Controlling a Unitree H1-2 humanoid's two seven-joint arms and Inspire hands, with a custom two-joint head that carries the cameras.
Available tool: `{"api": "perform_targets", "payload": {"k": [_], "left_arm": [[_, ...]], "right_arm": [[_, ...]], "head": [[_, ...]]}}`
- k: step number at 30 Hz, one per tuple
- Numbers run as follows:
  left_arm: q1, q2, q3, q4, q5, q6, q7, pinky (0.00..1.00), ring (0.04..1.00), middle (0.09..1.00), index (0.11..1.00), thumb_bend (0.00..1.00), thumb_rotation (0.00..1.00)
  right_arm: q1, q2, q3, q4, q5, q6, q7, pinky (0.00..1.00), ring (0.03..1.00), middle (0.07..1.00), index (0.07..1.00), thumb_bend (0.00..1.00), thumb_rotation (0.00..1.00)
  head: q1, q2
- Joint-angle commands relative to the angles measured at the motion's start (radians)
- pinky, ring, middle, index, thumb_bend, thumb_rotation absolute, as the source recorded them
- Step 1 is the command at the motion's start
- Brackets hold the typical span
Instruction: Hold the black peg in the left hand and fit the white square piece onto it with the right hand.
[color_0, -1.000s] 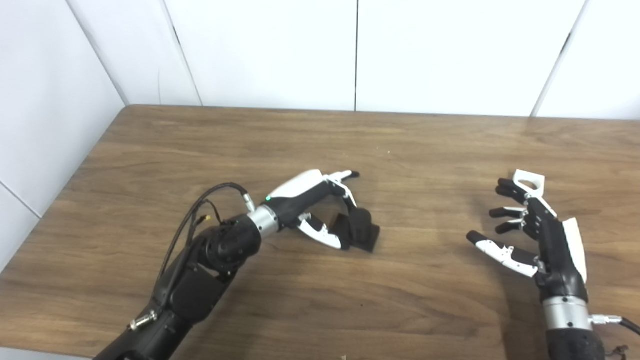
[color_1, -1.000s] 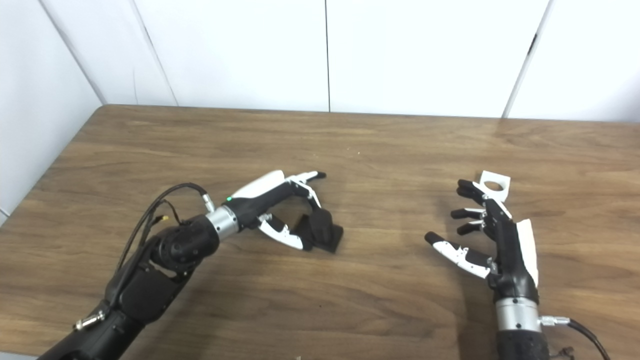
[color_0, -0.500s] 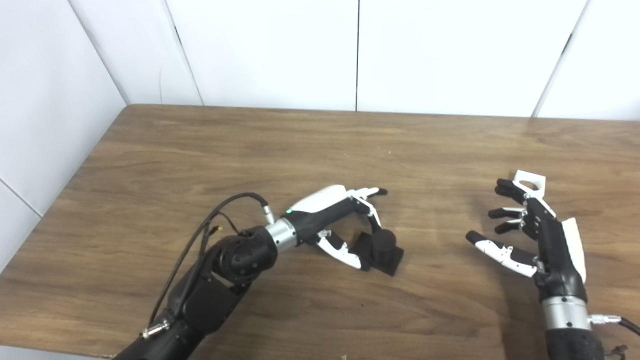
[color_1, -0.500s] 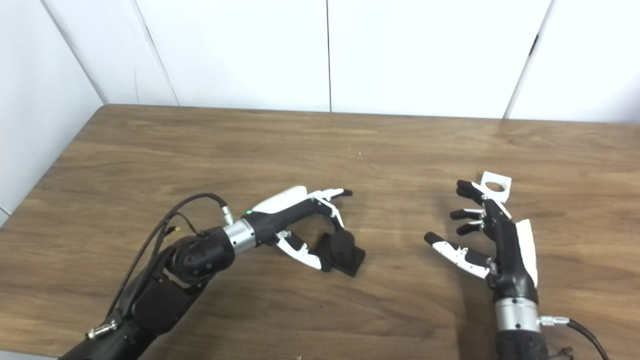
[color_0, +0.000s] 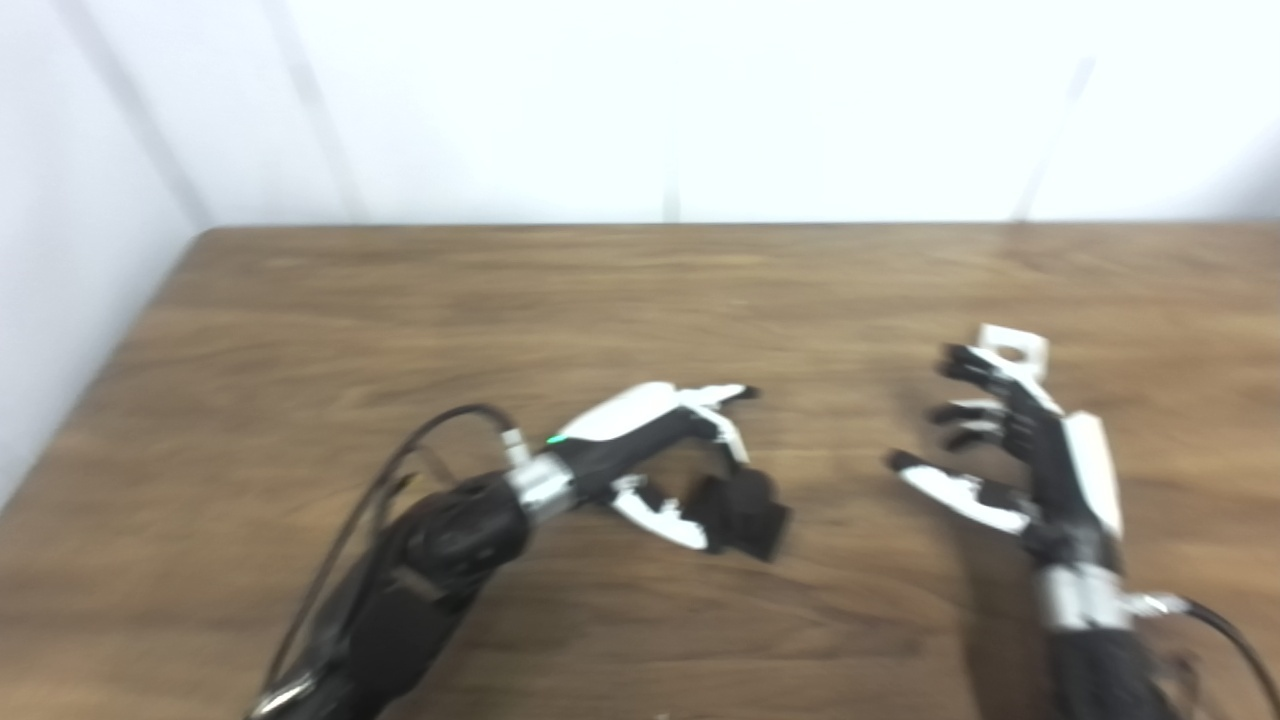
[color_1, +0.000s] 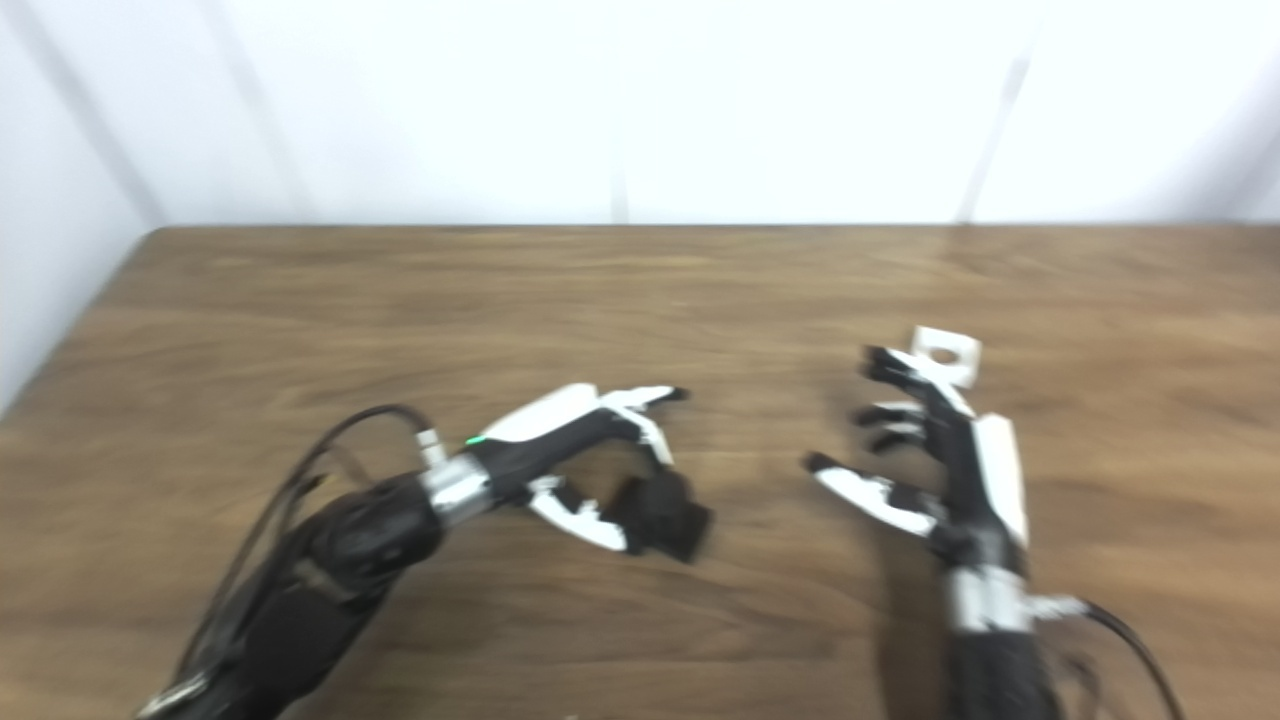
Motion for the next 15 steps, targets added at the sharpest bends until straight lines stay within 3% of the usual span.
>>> {"api": "perform_targets", "payload": {"k": [1, 2, 4, 9, 15], "left_arm": [[0.011, 0.057, 0.013, -0.001, -0.008, -0.042, -0.027, 1.00, 1.000, 1.000, 0.486, 0.52, 0.08], [0.014, 0.066, 0.018, 0.004, -0.019, -0.053, -0.028, 1.00, 1.000, 0.999, 0.486, 0.52, 0.08], [0.017, 0.082, 0.029, 0.018, -0.040, -0.074, -0.031, 1.00, 1.000, 0.997, 0.486, 0.52, 0.07], [0.020, 0.103, 0.050, 0.031, -0.072, -0.101, -0.044, 1.00, 1.000, 0.987, 0.486, 0.52, 0.06], [0.017, 0.105, 0.061, 0.046, -0.087, -0.128, -0.053, 1.00, 1.000, 0.980, 0.486, 0.52, 0.06]], "right_arm": [[-0.024, 0.036, 0.020, -0.006, -0.025, -0.046, -0.030, 0.47, 0.609, 0.768, 0.783, 0.58, 0.00], [-0.025, 0.044, 0.028, -0.003, -0.030, -0.045, -0.035, 0.47, 0.612, 0.766, 0.780, 0.58, 0.00], [-0.029, 0.062, 0.046, 0.008, -0.053, -0.037, -0.048, 0.48, 0.619, 0.770, 0.784, 0.57, 0.01], [-0.040, 0.083, 0.066, 0.038, -0.096, -0.038, -0.077, 0.47, 0.627, 0.786, 0.791, 0.57, 0.05], [-0.048, 0.098, 0.068, 0.052, -0.093, -0.037, -0.089, 0.49, 0.637, 0.796, 0.797, 0.57, 0.05]], "head": [[-0.071, -0.013], [-0.071, -0.013], [-0.150, -0.036], [-0.213, -0.056], [-0.214, -0.060]]}}
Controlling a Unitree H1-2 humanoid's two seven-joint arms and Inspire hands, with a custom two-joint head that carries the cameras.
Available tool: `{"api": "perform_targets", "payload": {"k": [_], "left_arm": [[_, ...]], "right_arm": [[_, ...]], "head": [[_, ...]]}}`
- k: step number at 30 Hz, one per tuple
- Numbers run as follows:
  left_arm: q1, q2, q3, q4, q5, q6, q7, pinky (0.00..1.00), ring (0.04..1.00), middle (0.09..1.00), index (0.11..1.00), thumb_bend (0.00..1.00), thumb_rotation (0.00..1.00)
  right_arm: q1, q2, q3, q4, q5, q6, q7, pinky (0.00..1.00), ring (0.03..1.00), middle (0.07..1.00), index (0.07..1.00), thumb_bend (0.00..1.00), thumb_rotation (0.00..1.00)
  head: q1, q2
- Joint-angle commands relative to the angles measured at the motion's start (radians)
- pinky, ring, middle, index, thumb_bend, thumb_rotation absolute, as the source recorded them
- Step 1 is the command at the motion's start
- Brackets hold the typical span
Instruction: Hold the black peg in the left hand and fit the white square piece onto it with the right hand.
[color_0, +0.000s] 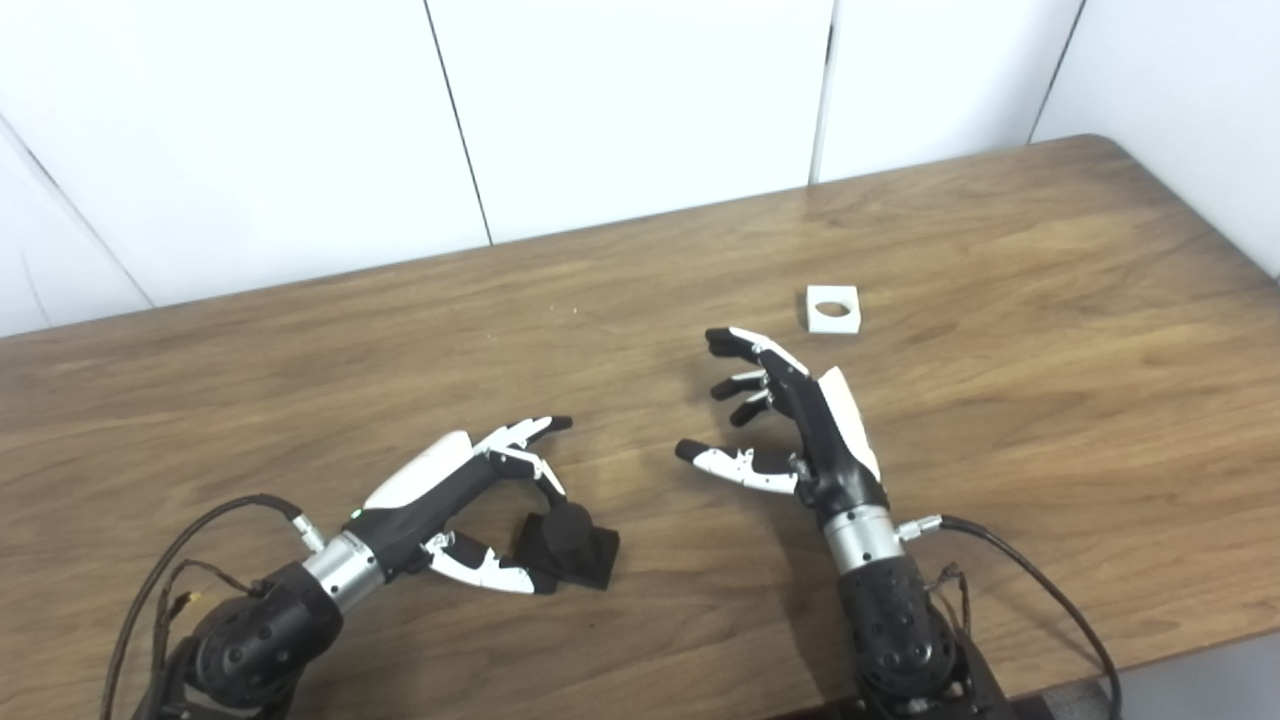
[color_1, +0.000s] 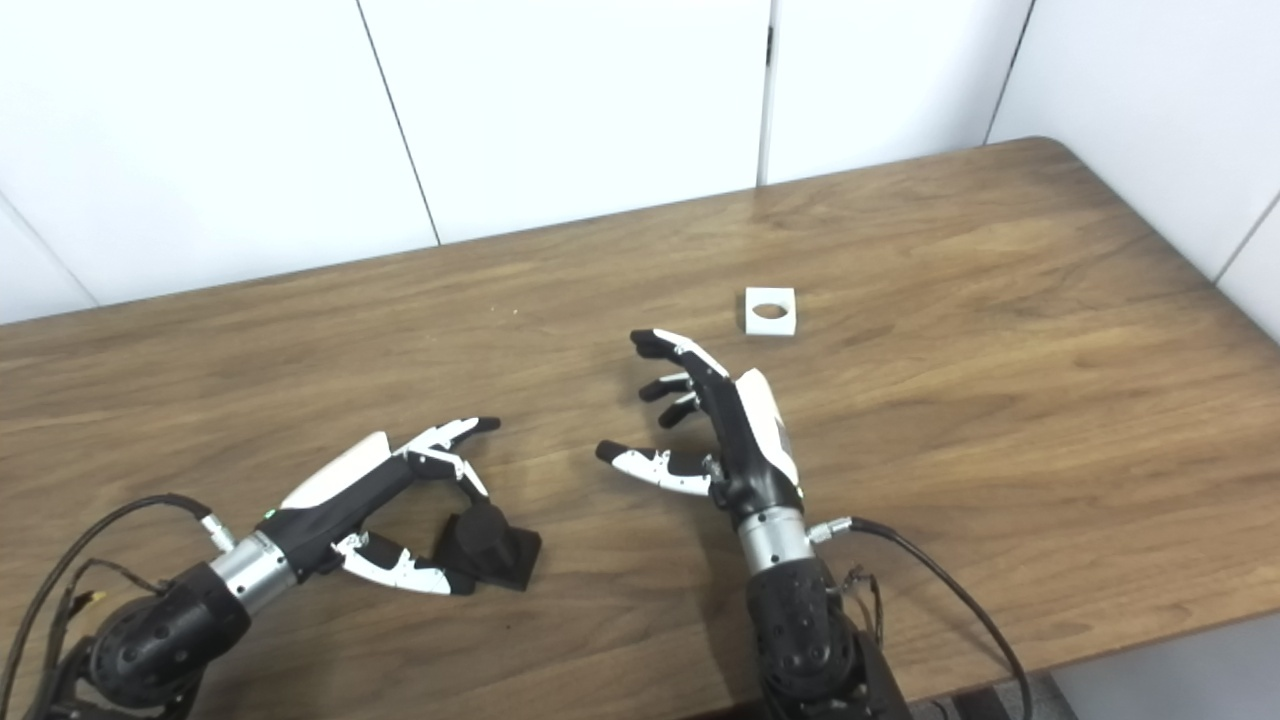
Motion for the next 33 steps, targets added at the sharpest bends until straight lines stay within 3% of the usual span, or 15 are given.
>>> {"api": "perform_targets", "payload": {"k": [1, 5, 10, 12, 15, 18, 27, 33], "left_arm": [[-0.008, 0.026, 0.009, 0.003, 0.009, 0.003, -0.011, 1.00, 1.000, 0.979, 0.486, 0.52, 0.06], [-0.004, 0.025, 0.008, 0.007, 0.017, -0.004, -0.011, 1.00, 1.000, 0.976, 0.486, 0.52, 0.07], [-0.001, 0.025, 0.009, -0.003, 0.017, 0.011, -0.016, 1.00, 1.000, 0.978, 0.487, 0.52, 0.06], [-0.001, 0.024, 0.009, 0.002, 0.014, 0.006, -0.015, 1.00, 1.000, 0.978, 0.487, 0.52, 0.06], [-0.002, 0.021, 0.009, 0.004, 0.011, 0.005, -0.015, 1.00, 1.000, 0.979, 0.487, 0.52, 0.07], [-0.003, 0.018, 0.008, 0.007, 0.012, 0.003, -0.014, 1.00, 1.000, 0.979, 0.487, 0.52, 0.07], [0.000, 0.017, 0.008, 0.008, 0.016, -0.001, -0.010, 1.00, 1.000, 0.980, 0.487, 0.52, 0.07], [0.008, 0.018, 0.011, 0.003, 0.019, 0.005, -0.009, 1.00, 1.000, 0.980, 0.487, 0.52, 0.06]], "right_arm": [[-0.029, 0.011, 0.000, -0.003, 0.000, -0.038, -0.022, 0.49, 0.636, 0.796, 0.797, 0.57, 0.05], [-0.035, 0.005, 0.005, 0.007, -0.018, -0.054, -0.037, 0.48, 0.632, 0.789, 0.794, 0.56, 0.06], [-0.060, -0.019, -0.002, -0.010, -0.084, -0.012, -0.046, 0.50, 0.642, 0.767, 0.775, 0.60, 0.08], [-0.080, -0.045, -0.004, -0.024, -0.157, 0.012, -0.054, 0.62, 0.723, 0.792, 0.761, 0.60, 0.11], [-0.126, -0.101, -0.018, -0.043, -0.240, 0.052, -0.040, 0.74, 0.834, 0.852, 0.749, 0.61, 0.18], [-0.170, -0.154, -0.026, -0.050, -0.315, 0.106, -0.018, 0.79, 0.904, 0.901, 0.756, 0.61, 0.28], [-0.339, -0.321, -0.060, -0.019, -0.401, 0.238, 0.108, 0.95, 0.973, 0.952, 0.767, 0.66, 0.41], [-0.443, -0.421, -0.048, 0.054, -0.425, 0.277, 0.190, 0.96, 0.999, 0.974, 0.772, 0.70, 0.41]], "head": [[-0.001, 0.001], [-0.015, -0.004], [-0.021, -0.009], [-0.022, -0.010], [-0.025, -0.013], [-0.023, -0.014], [-0.021, -0.018], [-0.018, -0.023]]}}
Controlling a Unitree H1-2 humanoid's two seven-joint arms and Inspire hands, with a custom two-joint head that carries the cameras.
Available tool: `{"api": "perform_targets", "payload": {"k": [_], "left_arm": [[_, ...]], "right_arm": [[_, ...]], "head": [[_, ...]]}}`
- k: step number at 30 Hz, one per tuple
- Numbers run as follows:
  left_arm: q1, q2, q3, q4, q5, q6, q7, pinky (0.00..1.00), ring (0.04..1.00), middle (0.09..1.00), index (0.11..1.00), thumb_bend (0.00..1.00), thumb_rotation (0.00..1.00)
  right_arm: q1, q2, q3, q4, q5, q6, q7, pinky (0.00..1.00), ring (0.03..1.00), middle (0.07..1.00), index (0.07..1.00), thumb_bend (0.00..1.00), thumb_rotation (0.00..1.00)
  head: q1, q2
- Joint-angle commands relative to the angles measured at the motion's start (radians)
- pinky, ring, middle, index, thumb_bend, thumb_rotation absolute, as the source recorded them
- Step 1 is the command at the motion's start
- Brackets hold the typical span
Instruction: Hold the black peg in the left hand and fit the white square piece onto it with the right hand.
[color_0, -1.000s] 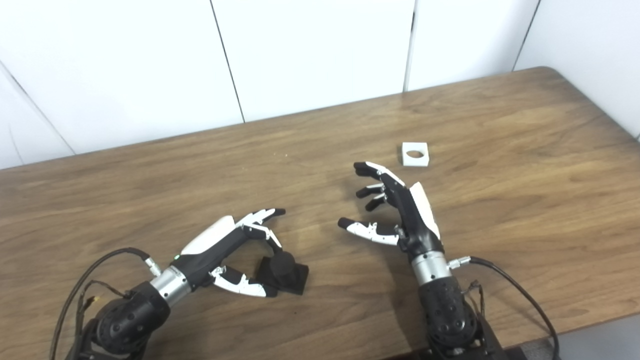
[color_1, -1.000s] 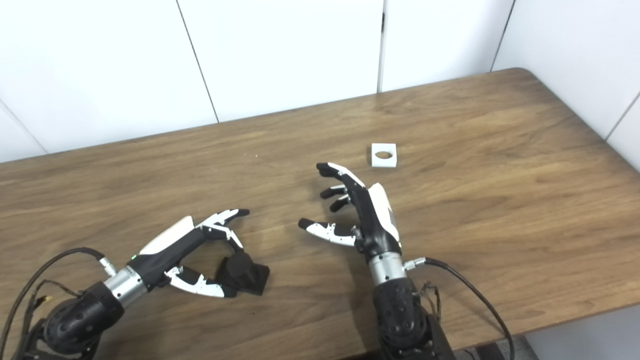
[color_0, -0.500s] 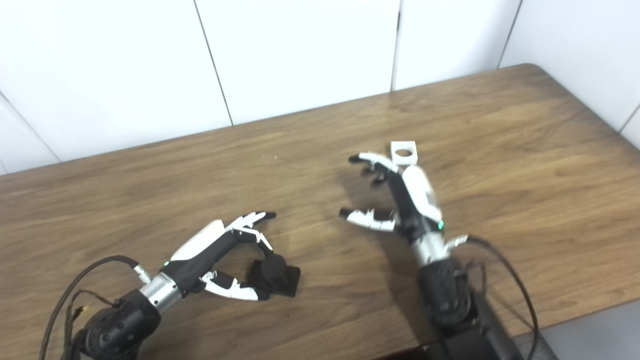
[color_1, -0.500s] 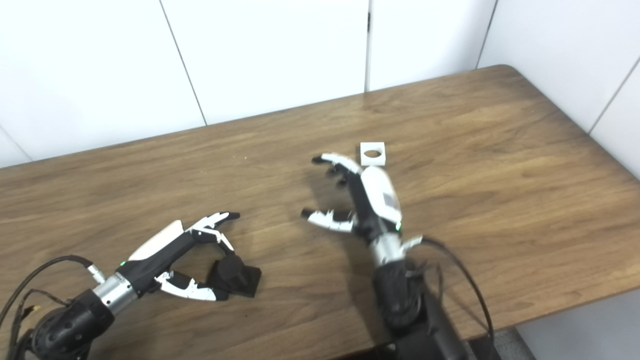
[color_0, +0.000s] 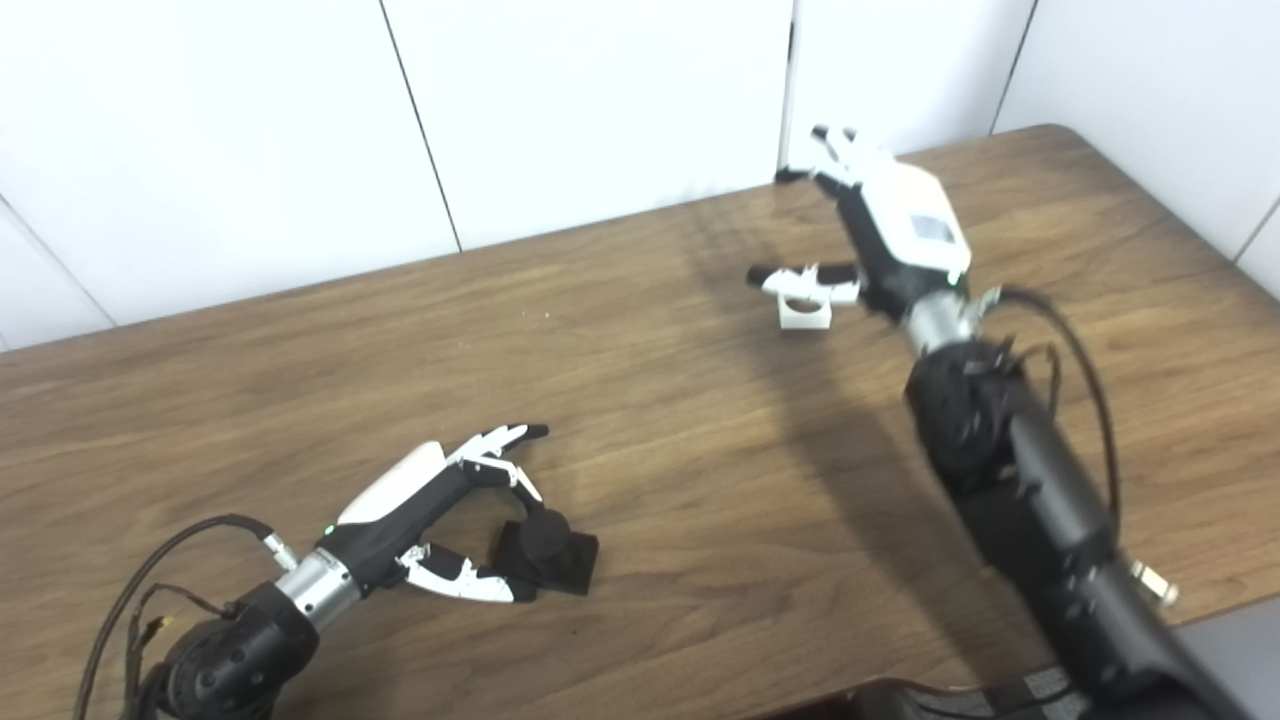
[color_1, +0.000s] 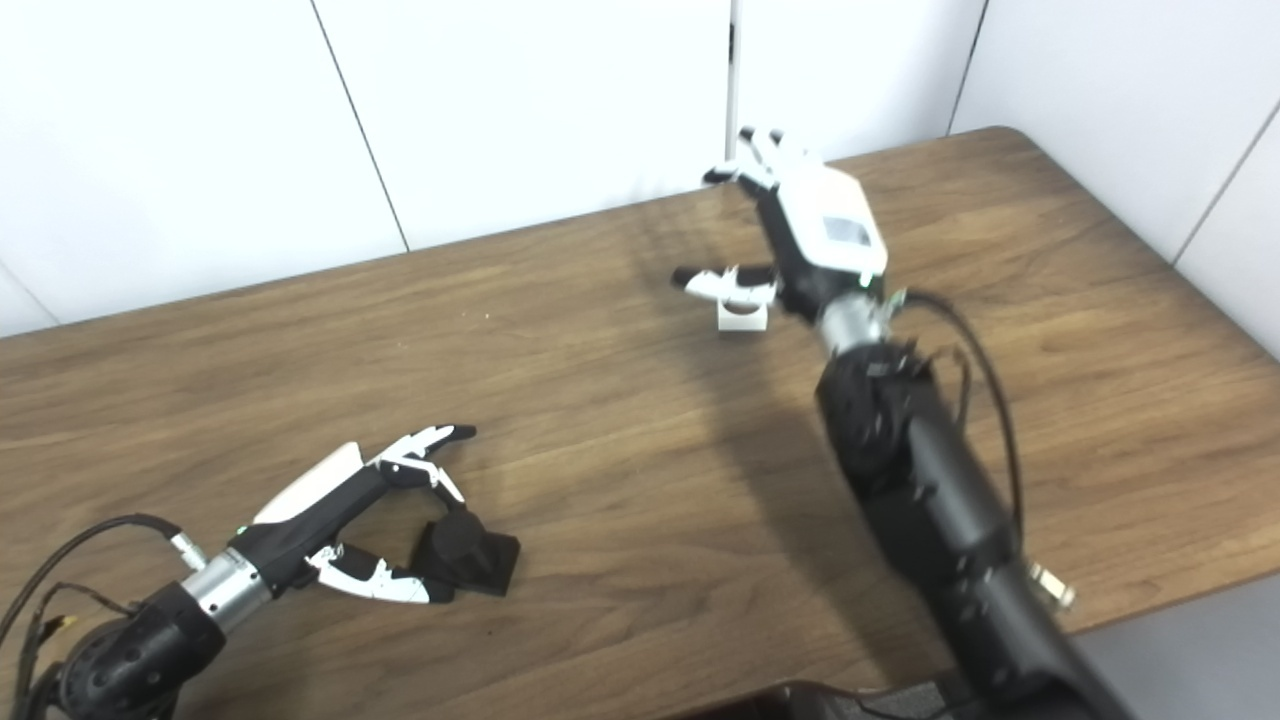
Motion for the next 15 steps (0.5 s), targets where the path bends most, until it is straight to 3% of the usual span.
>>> {"api": "perform_targets", "payload": {"k": [1, 3, 10, 15], "left_arm": [[0.002, 0.018, 0.004, 0.003, 0.018, 0.011, -0.008, 1.00, 1.000, 0.979, 0.487, 0.52, 0.07], [0.005, 0.016, 0.005, 0.001, 0.018, 0.014, -0.008, 1.00, 1.000, 0.978, 0.487, 0.52, 0.07], [0.014, 0.018, 0.011, -0.006, 0.022, 0.024, -0.003, 1.00, 1.000, 0.979, 0.487, 0.52, 0.06], [0.019, 0.022, 0.017, -0.011, 0.018, 0.033, -0.007, 1.00, 1.000, 0.981, 0.487, 0.52, 0.06]], "right_arm": [[-0.072, -0.040, 0.002, 0.009, -0.010, 0.007, 0.024, 0.96, 0.999, 0.976, 0.771, 0.71, 0.40], [-0.105, -0.068, 0.007, 0.038, -0.013, 0.011, 0.047, 0.95, 0.995, 0.976, 0.770, 0.72, 0.40], [-0.187, -0.148, 0.036, 0.118, -0.036, 0.054, 0.146, 0.98, 1.000, 0.993, 0.797, 0.74, 0.61], [-0.234, -0.221, 0.073, 0.153, 0.033, 0.071, 0.348, 0.98, 1.000, 1.000, 0.852, 0.81, 0.63]], "head": [[0.000, 0.001], [-0.002, 0.000], [0.004, 0.002], [0.008, 0.009]]}}
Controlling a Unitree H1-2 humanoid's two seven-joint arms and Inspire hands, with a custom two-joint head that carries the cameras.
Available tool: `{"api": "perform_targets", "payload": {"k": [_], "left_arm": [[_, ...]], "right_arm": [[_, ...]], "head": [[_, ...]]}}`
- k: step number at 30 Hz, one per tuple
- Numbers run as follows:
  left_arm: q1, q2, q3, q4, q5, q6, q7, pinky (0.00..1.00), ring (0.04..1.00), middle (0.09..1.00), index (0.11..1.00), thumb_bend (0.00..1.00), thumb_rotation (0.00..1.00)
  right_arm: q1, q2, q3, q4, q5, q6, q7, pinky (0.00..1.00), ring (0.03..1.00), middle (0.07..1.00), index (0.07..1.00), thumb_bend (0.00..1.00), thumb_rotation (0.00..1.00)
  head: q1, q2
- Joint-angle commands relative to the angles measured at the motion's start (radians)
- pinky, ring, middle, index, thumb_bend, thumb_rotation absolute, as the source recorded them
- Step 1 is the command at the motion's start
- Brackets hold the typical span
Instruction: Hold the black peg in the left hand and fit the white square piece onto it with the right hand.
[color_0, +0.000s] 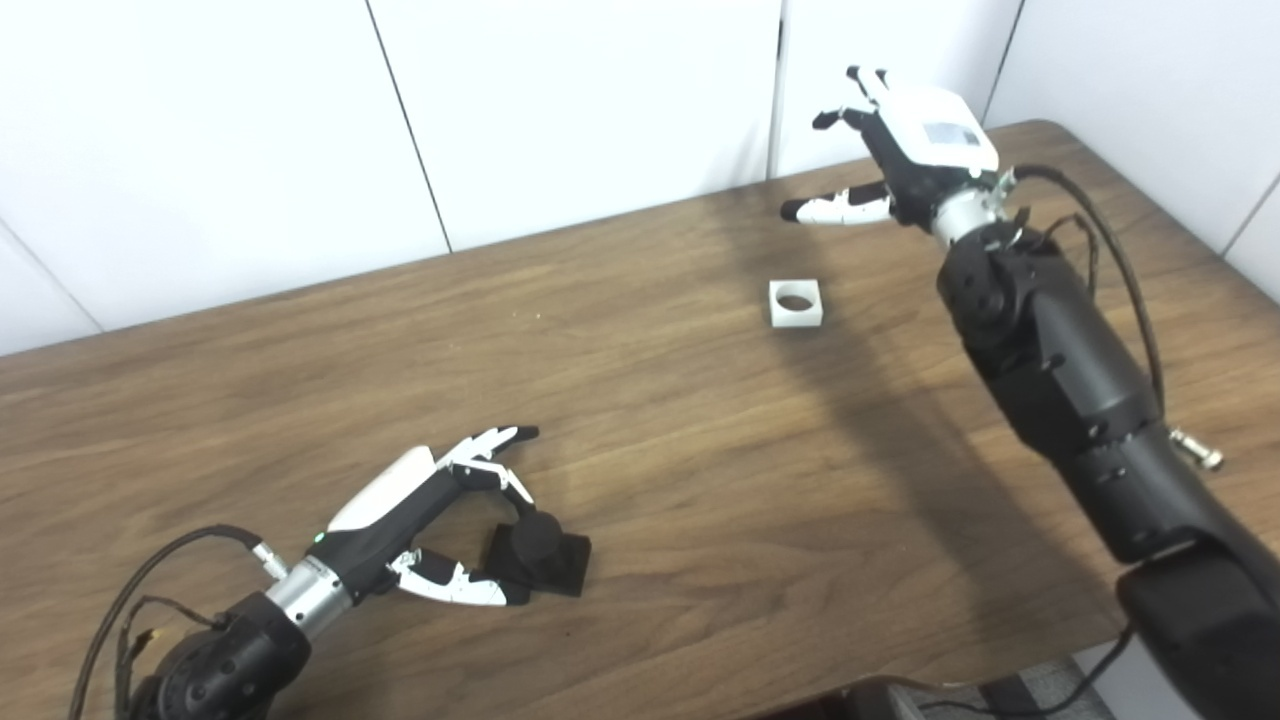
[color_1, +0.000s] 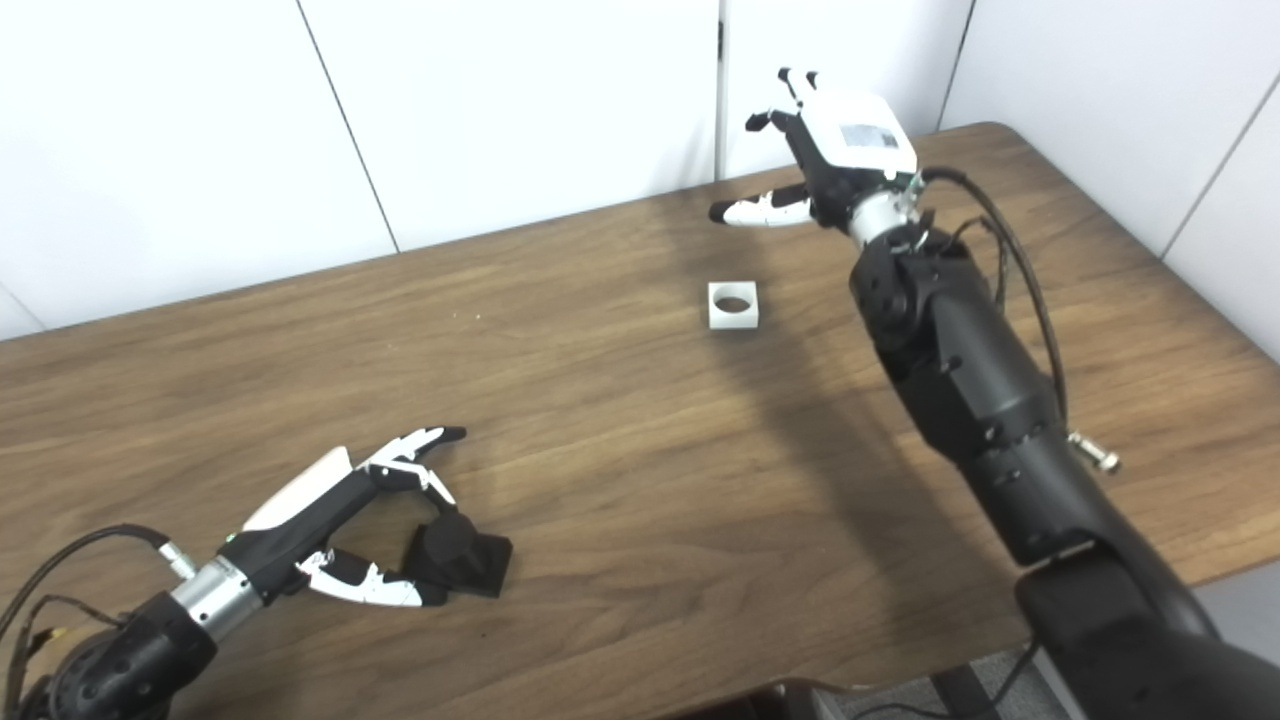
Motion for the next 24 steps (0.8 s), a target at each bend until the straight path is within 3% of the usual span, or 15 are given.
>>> {"api": "perform_targets", "payload": {"k": [1, 5, 9, 15, 24], "left_arm": [[0.009, 0.026, 0.007, -0.008, 0.018, 0.022, -0.011, 1.00, 1.000, 0.982, 0.487, 0.52, 0.06], [0.007, 0.029, 0.006, -0.007, 0.021, 0.025, -0.016, 1.00, 1.000, 0.984, 0.488, 0.52, 0.06], [0.008, 0.029, 0.007, -0.008, 0.025, 0.028, -0.014, 1.00, 1.000, 0.985, 0.488, 0.52, 0.06], [0.007, 0.028, 0.007, -0.010, 0.026, 0.036, -0.015, 1.00, 1.000, 0.985, 0.488, 0.52, 0.06], [0.001, 0.030, 0.007, 0.001, 0.026, 0.046, -0.019, 1.00, 1.000, 0.989, 0.488, 0.52, 0.06]], "right_arm": [[-0.072, -0.052, 0.007, 0.005, 0.040, 0.009, 0.088, 0.97, 1.000, 1.000, 0.859, 0.82, 0.63], [-0.087, -0.081, 0.036, 0.028, 0.091, 0.017, 0.194, 0.96, 1.000, 1.000, 0.876, 0.89, 0.63], [-0.091, -0.096, 0.061, 0.044, 0.109, 0.023, 0.248, 0.94, 1.000, 1.000, 0.869, 0.98, 0.71], [-0.071, -0.094, 0.079, 0.048, 0.122, 0.009, 0.244, 0.94, 1.000, 1.000, 0.870, 1.00, 0.77], [-0.047, -0.083, 0.103, 0.056, 0.132, 0.019, 0.242, 0.99, 1.000, 1.000, 0.869, 0.99, 0.75]], "head": [[0.000, 0.001], [0.003, 0.001], [0.007, 0.003], [0.014, 0.006], [0.017, 0.006]]}}
